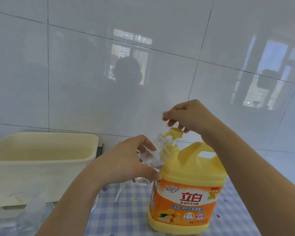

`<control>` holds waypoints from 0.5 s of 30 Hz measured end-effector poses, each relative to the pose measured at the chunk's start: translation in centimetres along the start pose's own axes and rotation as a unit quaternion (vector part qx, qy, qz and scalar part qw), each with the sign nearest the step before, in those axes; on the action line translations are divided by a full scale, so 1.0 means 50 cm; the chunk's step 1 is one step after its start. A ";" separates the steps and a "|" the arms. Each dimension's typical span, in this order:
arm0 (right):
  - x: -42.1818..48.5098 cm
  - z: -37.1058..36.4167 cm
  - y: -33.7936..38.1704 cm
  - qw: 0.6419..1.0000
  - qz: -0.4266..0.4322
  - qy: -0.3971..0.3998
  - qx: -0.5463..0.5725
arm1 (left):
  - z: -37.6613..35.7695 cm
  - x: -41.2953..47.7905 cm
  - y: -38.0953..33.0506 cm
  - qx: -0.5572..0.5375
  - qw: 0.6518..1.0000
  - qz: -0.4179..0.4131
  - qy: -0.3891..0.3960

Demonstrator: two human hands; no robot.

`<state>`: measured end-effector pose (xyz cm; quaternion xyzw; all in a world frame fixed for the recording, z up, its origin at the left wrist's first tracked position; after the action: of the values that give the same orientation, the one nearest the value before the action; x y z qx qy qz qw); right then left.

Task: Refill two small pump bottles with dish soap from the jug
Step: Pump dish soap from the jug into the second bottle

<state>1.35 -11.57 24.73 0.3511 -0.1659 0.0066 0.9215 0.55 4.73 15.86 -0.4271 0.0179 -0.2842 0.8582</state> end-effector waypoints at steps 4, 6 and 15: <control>-0.035 0.004 -0.024 0.991 -0.017 0.125 0.037 | 0.008 -0.002 0.000 0.002 1.000 0.002 -0.014; -0.040 0.001 -0.029 0.989 -0.007 0.122 0.082 | 0.010 -0.002 -0.003 0.007 1.000 0.001 -0.019; -0.034 -0.013 -0.034 0.997 -0.009 0.014 0.077 | 0.010 -0.003 -0.002 0.015 0.999 0.010 -0.041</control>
<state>0.17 -12.25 22.65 0.4220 -0.1487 0.0156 0.8942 0.50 5.11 16.22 -0.4254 -0.0178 -0.2583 0.8672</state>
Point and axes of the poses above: each hand's wrist, its own x-axis towards the middle knuckle, its own z-axis out of the back of the hand, y = z × x, the point moved 4 cm from there along x, towards the middle knuckle, and after that the axes turned 1 degree about y, right-handed, at the moved point
